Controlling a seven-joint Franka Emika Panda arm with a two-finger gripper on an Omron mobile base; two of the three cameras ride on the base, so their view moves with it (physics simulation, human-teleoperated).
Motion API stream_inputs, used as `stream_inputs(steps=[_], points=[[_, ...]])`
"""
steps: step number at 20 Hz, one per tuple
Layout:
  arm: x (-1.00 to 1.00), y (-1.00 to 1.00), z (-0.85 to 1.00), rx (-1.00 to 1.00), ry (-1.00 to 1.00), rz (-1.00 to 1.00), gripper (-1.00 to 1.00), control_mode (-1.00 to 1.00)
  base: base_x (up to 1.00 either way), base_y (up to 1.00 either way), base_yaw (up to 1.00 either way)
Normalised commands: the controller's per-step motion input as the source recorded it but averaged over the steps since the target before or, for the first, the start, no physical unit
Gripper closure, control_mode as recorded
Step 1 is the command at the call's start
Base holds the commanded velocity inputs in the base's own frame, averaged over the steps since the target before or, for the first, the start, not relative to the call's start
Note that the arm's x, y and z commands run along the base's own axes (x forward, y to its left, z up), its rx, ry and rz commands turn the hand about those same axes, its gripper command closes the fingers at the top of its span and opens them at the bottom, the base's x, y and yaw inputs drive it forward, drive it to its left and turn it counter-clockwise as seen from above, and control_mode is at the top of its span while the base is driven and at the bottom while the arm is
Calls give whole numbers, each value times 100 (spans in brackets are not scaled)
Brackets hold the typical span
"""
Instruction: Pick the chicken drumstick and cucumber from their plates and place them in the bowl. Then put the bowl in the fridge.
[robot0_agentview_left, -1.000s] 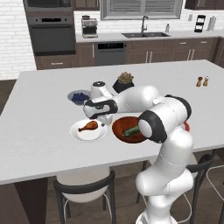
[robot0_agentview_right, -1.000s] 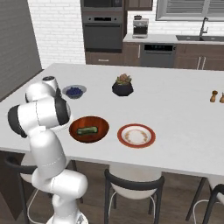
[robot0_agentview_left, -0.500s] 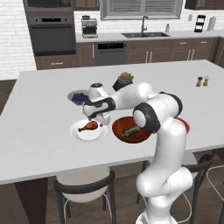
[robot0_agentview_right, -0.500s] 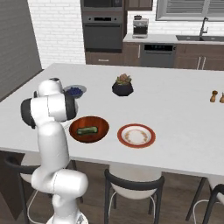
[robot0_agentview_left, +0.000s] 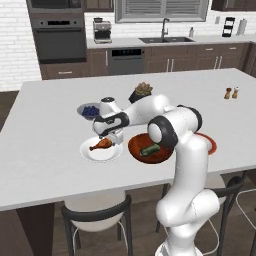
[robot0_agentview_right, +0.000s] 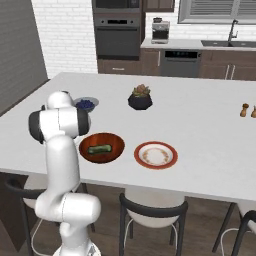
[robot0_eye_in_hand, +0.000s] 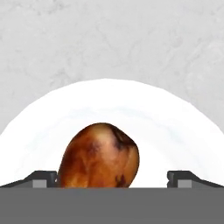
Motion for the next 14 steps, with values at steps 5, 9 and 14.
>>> stream_inputs(steps=[5,9,14], points=[[16,10,-21,0,1,0,-100,-100,0,0,0],[20,9,-24,0,2,0,-100,-100,0,0,0],[9,12,-28,0,1,0,100,-100,0,0,0]])
